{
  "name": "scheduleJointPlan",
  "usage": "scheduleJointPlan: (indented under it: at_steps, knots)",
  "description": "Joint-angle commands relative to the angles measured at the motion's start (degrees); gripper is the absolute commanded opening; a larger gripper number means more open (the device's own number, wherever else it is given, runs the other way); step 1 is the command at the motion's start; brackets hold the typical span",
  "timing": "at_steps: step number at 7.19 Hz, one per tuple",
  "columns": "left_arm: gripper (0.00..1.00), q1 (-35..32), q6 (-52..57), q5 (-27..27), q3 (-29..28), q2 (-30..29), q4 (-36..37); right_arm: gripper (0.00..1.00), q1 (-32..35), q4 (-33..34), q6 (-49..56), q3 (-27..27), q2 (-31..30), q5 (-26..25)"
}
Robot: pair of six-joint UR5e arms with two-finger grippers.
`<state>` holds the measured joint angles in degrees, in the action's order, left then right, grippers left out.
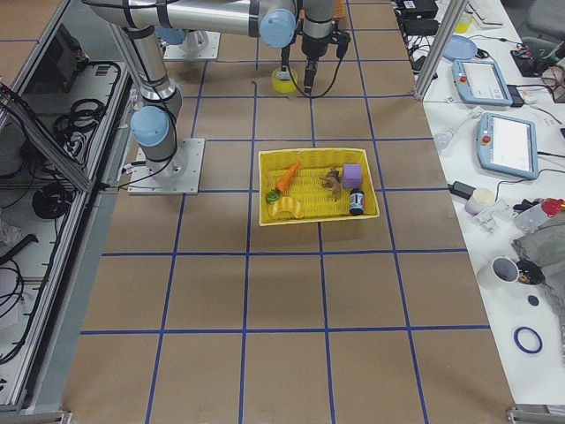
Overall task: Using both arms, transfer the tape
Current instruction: 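Lower the left gripper onto the tape roll while the right arm returns above its basket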
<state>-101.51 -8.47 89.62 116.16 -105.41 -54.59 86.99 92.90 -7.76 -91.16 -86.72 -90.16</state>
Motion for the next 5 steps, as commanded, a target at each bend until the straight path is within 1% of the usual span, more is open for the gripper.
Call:
scheduleJointPlan:
  at_steps: [1,2,3,4,5]
  knots:
    - [1.0,0.0,-0.5,0.4,-0.1,-2.2,3.1,1.0,0.0,-0.1,0.3,-0.2,0.1,-0.5]
    - [0.97,0.0,-0.6,0.1,-0.2,-2.7,3.5,1.0,0.0,-0.1,0.4,-0.1,0.1,-0.1]
    - [0.77,0.0,-0.6,-1.3,-0.3,-2.9,3.5,1.0,0.0,-0.1,0.4,-0.2,0.2,-0.1]
    - [0.46,0.0,-0.5,-2.9,-0.4,-2.8,3.5,1.0,0.0,-0.1,0.4,-0.2,0.1,-0.3]
    - [0.18,0.0,-0.8,-3.2,-0.4,-2.6,3.5,1.0,0.0,-0.1,0.4,-0.2,0.1,-0.4]
